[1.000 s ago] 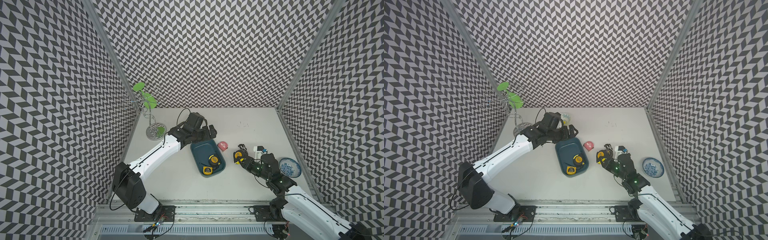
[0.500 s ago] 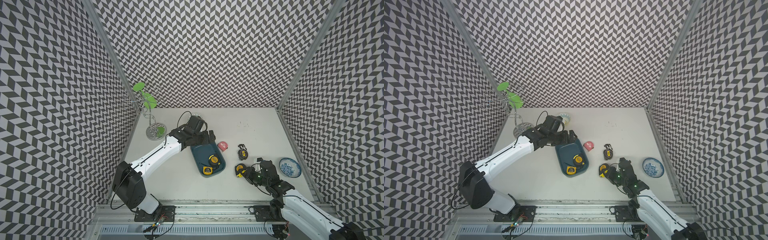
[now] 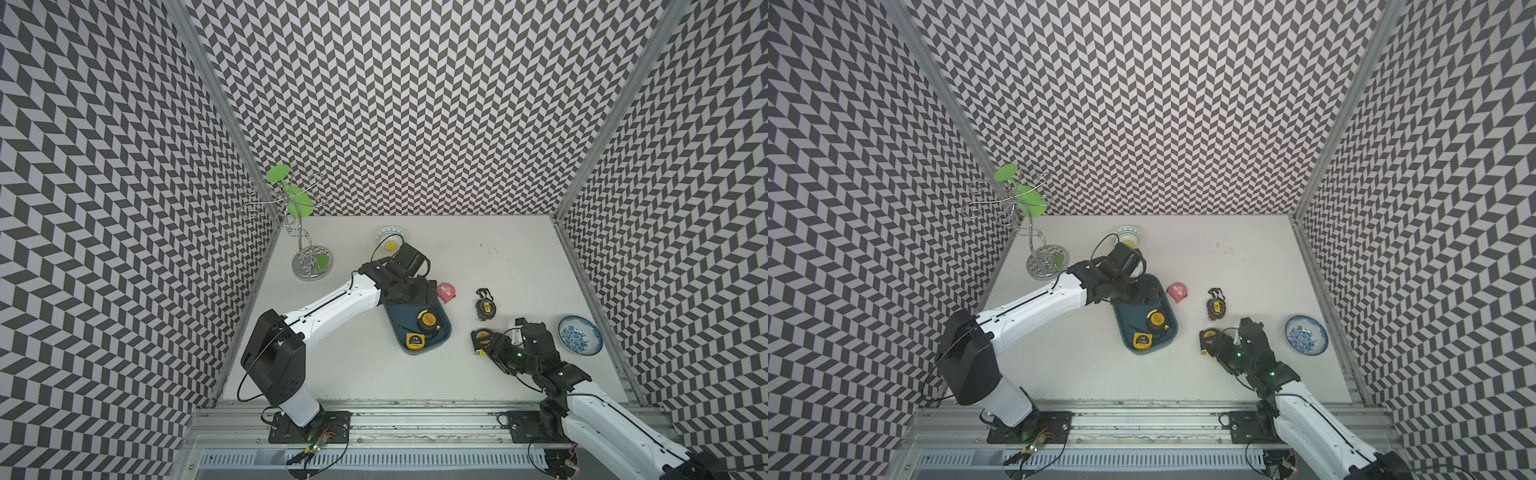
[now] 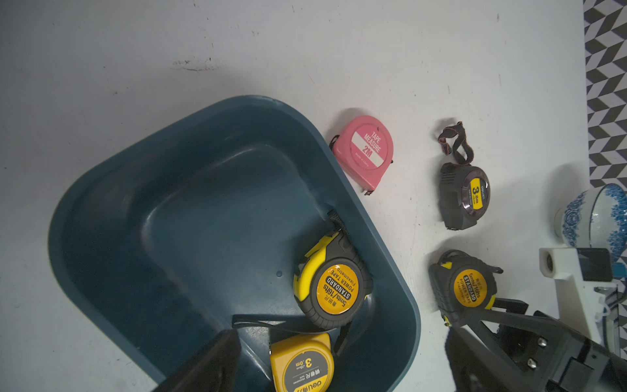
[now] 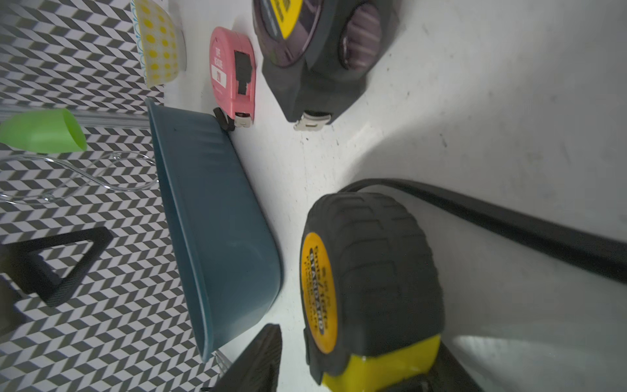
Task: Take the tape measure out of the storage box
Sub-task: Place the tape measure at the center of the board, then pick up the tape measure from the storage box.
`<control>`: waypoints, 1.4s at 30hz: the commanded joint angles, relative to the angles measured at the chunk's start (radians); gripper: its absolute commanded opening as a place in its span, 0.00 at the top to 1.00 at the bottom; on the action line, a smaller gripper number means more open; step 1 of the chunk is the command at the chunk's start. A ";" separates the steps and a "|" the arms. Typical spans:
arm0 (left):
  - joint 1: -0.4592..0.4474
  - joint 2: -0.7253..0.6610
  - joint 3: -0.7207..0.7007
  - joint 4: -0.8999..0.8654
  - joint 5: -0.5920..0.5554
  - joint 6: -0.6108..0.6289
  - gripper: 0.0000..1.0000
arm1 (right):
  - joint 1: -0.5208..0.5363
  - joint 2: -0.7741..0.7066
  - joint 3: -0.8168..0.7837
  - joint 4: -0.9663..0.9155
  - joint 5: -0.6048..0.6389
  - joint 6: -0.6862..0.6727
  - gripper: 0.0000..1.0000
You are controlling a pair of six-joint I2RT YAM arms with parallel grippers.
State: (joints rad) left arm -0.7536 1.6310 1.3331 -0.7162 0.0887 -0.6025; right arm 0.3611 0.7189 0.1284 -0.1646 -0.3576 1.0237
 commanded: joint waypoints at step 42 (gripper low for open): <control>-0.137 0.282 0.064 -0.122 -0.297 0.156 0.03 | -0.010 -0.054 0.379 -0.361 0.028 -0.124 0.01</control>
State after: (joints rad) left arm -0.8898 1.9091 1.3857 -0.7998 -0.1455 -0.4603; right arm 0.3569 0.6582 0.4892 -0.5755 -0.3332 0.9058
